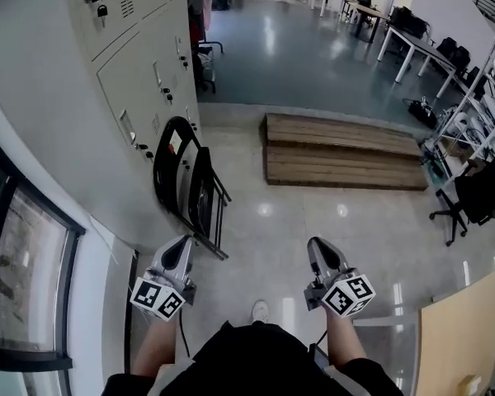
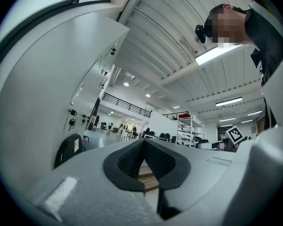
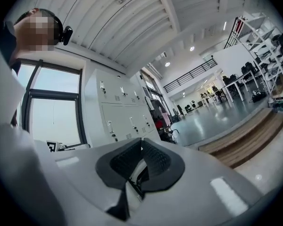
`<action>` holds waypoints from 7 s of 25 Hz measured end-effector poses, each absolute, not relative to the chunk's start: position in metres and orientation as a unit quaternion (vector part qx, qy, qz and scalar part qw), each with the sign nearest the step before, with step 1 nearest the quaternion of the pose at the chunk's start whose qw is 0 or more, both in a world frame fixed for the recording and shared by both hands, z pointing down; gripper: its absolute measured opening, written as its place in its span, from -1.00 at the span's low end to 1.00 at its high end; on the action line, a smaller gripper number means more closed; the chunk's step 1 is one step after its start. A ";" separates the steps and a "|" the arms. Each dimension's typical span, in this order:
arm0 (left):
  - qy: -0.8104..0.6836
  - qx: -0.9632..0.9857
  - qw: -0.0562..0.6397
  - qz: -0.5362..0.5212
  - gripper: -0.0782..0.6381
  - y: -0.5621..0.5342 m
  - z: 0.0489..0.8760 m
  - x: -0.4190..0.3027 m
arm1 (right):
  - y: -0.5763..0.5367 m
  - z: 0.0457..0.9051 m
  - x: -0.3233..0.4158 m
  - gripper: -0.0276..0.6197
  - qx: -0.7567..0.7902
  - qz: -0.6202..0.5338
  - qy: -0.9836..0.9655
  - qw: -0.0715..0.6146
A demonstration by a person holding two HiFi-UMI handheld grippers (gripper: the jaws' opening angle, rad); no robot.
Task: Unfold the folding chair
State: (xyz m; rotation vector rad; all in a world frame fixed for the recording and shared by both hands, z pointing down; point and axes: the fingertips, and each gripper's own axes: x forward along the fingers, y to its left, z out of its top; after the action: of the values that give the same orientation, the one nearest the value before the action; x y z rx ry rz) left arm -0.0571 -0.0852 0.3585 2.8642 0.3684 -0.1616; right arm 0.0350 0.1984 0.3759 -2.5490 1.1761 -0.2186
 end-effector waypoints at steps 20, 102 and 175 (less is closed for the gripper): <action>0.069 0.989 0.104 -0.082 -0.77 -0.099 0.342 0.104 | 0.191 0.396 0.223 -0.90 -0.874 -0.106 0.450 0.147; -0.381 0.914 0.120 0.075 -0.68 -0.258 0.497 0.083 | -0.283 0.745 0.287 -0.13 -0.650 -0.587 0.482 -0.008; -0.018 0.924 0.179 0.337 -0.41 -0.222 0.543 0.239 | -0.180 0.762 0.306 -0.43 -0.672 -0.604 0.408 0.127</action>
State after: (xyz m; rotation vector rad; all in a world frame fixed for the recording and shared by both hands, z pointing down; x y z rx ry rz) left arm 0.2387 -0.2219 0.5435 2.6125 -0.0509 0.9533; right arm 0.3064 -0.1795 0.7621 -1.9561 1.1870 -1.7588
